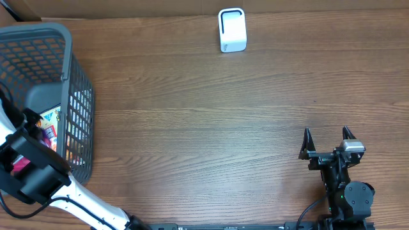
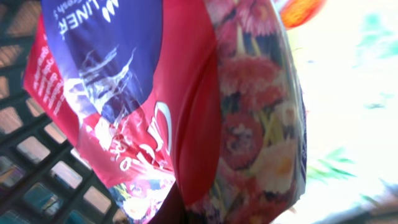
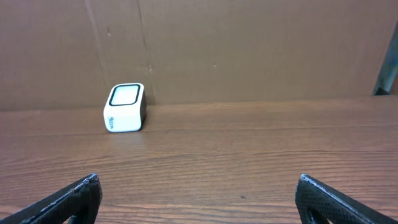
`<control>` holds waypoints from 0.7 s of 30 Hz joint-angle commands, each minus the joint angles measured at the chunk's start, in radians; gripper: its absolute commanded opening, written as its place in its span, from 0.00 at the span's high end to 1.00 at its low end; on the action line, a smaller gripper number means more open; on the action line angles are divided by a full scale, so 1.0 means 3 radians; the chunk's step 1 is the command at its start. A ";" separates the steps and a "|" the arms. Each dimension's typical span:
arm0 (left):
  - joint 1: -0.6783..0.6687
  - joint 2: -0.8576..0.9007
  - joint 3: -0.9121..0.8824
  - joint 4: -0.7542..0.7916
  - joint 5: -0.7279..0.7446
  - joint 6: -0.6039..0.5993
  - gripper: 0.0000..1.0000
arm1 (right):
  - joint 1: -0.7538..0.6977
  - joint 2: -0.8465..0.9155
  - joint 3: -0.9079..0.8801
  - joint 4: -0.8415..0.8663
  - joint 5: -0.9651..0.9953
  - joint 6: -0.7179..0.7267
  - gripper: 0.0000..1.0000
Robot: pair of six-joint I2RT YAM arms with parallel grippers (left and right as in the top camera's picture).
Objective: Scan the item barcode
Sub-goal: 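Grasp the red Carefree pack with the left gripper inside the basket, then lift the red pack out and place it on the table center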
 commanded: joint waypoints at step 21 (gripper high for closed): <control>-0.0739 -0.1741 0.1897 -0.0065 0.2102 0.0304 0.96 | 0.0011 -0.0037 -0.0034 0.0024 0.0032 -0.0015 0.00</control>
